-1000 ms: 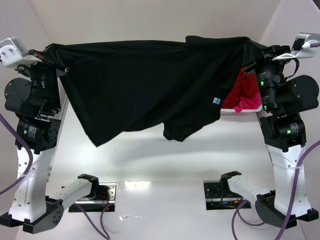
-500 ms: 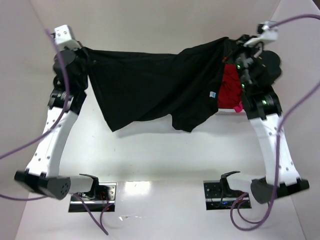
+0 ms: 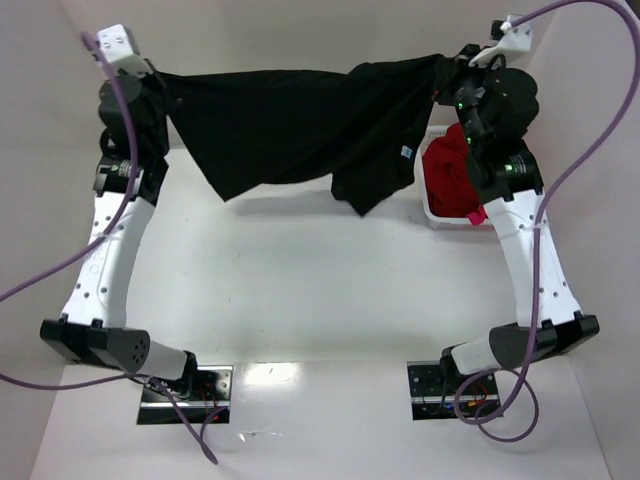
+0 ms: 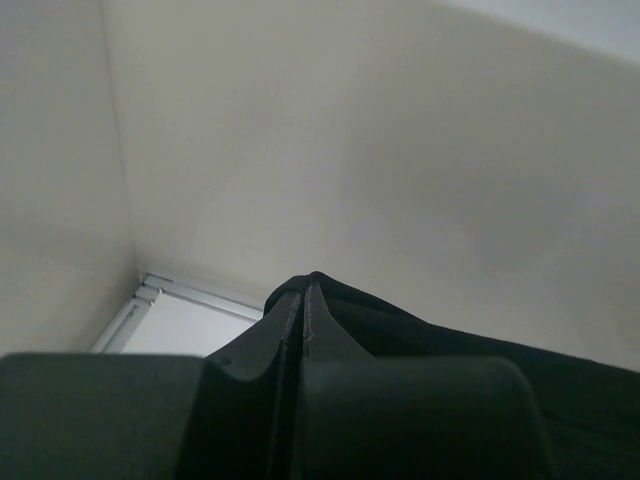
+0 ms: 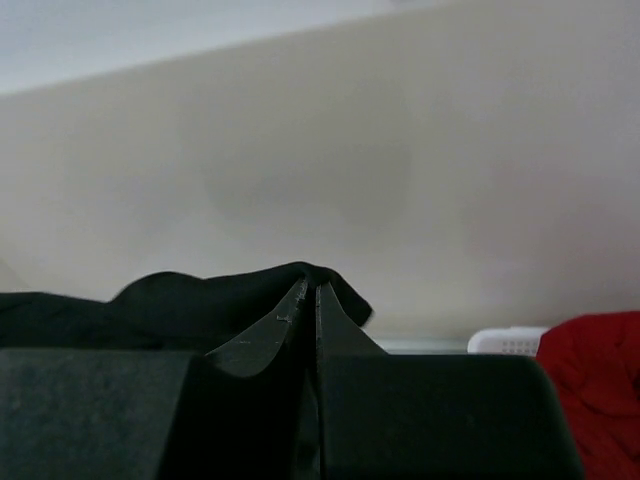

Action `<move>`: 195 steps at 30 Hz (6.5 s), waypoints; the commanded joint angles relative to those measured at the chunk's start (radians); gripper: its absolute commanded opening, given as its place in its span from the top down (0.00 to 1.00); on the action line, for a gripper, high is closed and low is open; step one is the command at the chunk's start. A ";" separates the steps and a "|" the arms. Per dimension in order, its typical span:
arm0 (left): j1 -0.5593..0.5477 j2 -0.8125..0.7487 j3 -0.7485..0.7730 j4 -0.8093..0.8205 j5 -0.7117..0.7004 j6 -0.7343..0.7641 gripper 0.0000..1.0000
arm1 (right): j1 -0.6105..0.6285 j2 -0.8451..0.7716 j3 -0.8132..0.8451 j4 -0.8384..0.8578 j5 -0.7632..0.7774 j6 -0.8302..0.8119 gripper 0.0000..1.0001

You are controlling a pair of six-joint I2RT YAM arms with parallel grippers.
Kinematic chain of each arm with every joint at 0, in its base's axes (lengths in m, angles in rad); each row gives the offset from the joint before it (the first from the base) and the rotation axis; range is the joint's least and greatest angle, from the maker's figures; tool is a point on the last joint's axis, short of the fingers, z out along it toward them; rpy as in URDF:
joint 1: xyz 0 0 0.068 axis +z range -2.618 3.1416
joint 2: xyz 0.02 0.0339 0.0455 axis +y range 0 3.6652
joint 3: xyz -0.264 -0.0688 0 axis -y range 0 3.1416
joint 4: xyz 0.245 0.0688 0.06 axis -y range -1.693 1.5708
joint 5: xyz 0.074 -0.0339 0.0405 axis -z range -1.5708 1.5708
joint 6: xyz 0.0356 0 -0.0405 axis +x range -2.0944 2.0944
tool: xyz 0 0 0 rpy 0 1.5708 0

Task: Fold and stack the t-shirts
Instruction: Flatten out the tshirt, then fold the flattened tshirt in 1/3 of the way

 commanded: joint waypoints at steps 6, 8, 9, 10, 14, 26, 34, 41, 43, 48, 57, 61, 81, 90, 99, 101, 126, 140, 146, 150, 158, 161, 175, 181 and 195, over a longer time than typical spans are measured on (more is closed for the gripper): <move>0.021 -0.311 -0.153 -0.050 0.067 -0.086 1.00 | 0.001 -0.307 -0.162 0.029 -0.028 0.003 0.92; 0.021 -0.391 -0.213 -0.092 0.086 -0.099 1.00 | 0.011 -0.385 -0.228 0.018 -0.037 0.012 0.92; 0.021 -0.468 -0.230 -0.115 0.086 -0.099 1.00 | 0.011 -0.424 -0.271 0.002 -0.046 0.012 0.92; 0.021 -0.507 -0.244 -0.135 0.101 -0.099 1.00 | 0.011 -0.488 -0.271 -0.020 -0.046 0.027 0.94; 0.021 -0.676 -0.240 -0.286 0.101 -0.079 1.00 | 0.011 -0.591 -0.261 -0.141 -0.106 0.061 0.94; 0.021 -0.565 -0.255 -0.324 0.029 -0.120 1.00 | 0.011 -0.417 -0.251 -0.177 -0.114 0.151 0.96; 0.021 -0.341 -0.537 -0.100 0.038 -0.140 1.00 | 0.011 -0.220 -0.549 0.023 -0.068 0.187 0.96; 0.118 -0.005 -0.645 0.123 0.155 -0.226 1.00 | 0.011 0.062 -0.595 0.191 -0.016 0.187 0.96; 0.142 0.075 -0.645 0.169 0.181 -0.239 1.00 | 0.011 0.137 -0.563 0.233 -0.016 0.168 0.96; 0.170 0.357 -0.458 0.187 0.182 -0.214 1.00 | 0.011 0.430 -0.376 0.255 -0.006 0.150 0.96; 0.244 0.664 -0.131 0.167 0.273 -0.259 1.00 | 0.002 0.729 -0.067 0.235 -0.016 0.150 0.98; 0.264 0.704 -0.038 0.177 0.323 -0.225 1.00 | 0.002 0.760 -0.011 0.256 0.000 0.150 0.98; 0.284 0.691 -0.034 0.028 0.445 -0.145 1.00 | -0.038 0.638 -0.208 0.318 -0.163 0.174 0.98; 0.293 0.603 -0.194 -0.006 0.445 -0.143 1.00 | -0.019 0.490 -0.400 0.330 -0.221 0.165 0.98; 0.331 0.585 -0.257 -0.015 0.488 -0.154 1.00 | -0.001 0.458 -0.515 0.305 -0.298 0.156 0.98; 0.331 0.597 -0.257 -0.015 0.488 -0.154 1.00 | 0.008 0.458 -0.524 0.295 -0.298 0.156 0.98; 0.359 0.663 -0.217 -0.070 0.583 -0.134 1.00 | 0.048 0.532 -0.544 0.072 -0.347 0.042 0.98; 0.359 0.663 -0.160 -0.132 0.615 -0.134 0.68 | 0.048 0.503 -0.504 -0.011 -0.283 0.036 0.47; 0.359 0.618 -0.093 -0.162 0.664 -0.134 0.33 | 0.048 0.424 -0.472 0.072 -0.264 0.078 0.05; 0.359 0.606 -0.045 -0.173 0.736 -0.124 0.26 | 0.015 0.456 -0.391 0.072 -0.273 0.107 0.00; 0.337 0.712 0.093 -0.161 0.865 -0.087 0.24 | 0.014 0.625 -0.215 0.084 -0.223 0.107 0.00; 0.327 0.724 0.104 -0.161 0.865 -0.078 0.24 | 0.014 0.714 -0.138 0.046 -0.232 0.107 0.00; 0.316 0.651 0.078 -0.161 0.873 -0.001 0.23 | 0.014 0.825 -0.052 -0.034 -0.289 0.116 0.08; 0.316 0.641 0.066 -0.161 0.873 -0.010 0.23 | 0.014 0.788 -0.112 -0.008 -0.298 0.116 0.29; 0.316 0.623 0.012 -0.142 0.883 -0.010 0.21 | 0.014 0.676 -0.192 0.115 -0.249 0.116 0.34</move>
